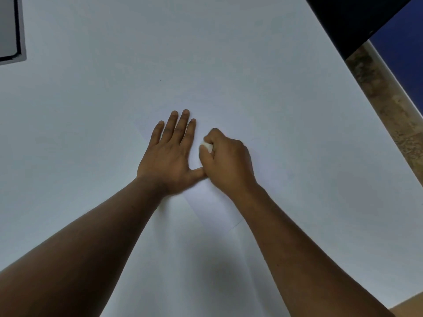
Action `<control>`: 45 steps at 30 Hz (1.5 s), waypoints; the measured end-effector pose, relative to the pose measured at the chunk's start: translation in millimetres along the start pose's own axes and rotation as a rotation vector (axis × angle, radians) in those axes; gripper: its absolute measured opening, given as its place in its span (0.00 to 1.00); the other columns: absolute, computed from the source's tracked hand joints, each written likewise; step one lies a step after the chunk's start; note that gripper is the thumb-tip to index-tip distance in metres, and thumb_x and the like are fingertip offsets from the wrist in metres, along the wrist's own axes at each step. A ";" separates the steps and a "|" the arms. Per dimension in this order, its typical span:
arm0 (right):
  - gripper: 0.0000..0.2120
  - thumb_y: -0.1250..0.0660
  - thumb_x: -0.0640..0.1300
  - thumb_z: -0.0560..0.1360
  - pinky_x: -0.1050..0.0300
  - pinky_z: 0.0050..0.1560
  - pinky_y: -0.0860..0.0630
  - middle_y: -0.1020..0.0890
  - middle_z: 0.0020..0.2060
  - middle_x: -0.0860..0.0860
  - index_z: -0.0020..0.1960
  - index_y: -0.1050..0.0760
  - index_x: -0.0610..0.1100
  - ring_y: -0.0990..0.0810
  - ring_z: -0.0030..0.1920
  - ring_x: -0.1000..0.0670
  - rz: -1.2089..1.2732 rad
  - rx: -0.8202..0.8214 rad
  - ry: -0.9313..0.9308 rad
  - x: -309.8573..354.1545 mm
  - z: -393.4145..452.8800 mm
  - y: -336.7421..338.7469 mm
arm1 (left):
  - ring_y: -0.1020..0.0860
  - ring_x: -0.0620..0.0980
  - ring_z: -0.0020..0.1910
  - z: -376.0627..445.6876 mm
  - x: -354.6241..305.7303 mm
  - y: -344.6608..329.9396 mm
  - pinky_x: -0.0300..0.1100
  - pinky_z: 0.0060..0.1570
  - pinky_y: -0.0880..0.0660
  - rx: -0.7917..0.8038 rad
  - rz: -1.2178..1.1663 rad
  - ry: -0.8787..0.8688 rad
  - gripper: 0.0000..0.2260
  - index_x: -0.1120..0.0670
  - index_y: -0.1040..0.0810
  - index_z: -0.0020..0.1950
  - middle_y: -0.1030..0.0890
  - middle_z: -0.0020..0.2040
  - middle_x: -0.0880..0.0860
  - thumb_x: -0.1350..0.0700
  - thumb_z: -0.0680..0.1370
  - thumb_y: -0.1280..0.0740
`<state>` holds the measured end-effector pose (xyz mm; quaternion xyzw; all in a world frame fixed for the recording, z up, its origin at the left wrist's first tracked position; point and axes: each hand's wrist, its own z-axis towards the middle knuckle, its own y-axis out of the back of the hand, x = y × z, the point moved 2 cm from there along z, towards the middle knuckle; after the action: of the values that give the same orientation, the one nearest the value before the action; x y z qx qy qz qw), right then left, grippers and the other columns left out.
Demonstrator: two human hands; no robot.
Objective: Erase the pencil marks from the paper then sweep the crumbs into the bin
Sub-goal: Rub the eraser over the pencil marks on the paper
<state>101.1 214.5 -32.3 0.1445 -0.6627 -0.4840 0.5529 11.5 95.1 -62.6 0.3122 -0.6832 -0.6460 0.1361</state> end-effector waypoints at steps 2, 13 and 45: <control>0.06 0.36 0.46 0.77 0.53 0.37 0.25 0.19 0.37 0.48 0.50 0.26 0.43 0.20 0.38 0.43 -0.101 -0.028 0.059 -3.7 2.6 1.2 | 0.64 0.51 0.82 -0.3 -0.3 -0.3 0.54 0.81 0.59 -0.009 -0.007 0.004 0.50 0.54 0.58 0.84 0.61 0.84 0.53 0.22 0.73 0.59; 0.05 0.35 0.45 0.77 0.51 0.39 0.23 0.19 0.35 0.48 0.48 0.26 0.43 0.21 0.37 0.43 -0.029 -0.099 -0.031 -38.0 17.7 34.6 | 0.66 0.50 0.82 -0.4 -2.1 -0.1 0.54 0.81 0.60 -0.023 -0.037 0.026 0.52 0.54 0.59 0.84 0.63 0.84 0.51 0.19 0.72 0.57; 0.08 0.39 0.41 0.82 0.59 0.37 0.22 0.19 0.38 0.47 0.57 0.23 0.41 0.23 0.34 0.52 0.717 0.133 -0.339 -78.1 24.3 49.3 | 0.20 0.53 0.50 51.6 -80.2 14.5 0.52 0.52 0.23 -0.309 -0.673 0.087 0.12 0.53 0.16 0.60 0.15 0.48 0.52 0.51 0.81 0.34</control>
<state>124.0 307.2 -37.2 -0.1425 -0.7827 -0.2336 0.5590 39.0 184.1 -37.8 0.5222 -0.4302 -0.7363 -0.0094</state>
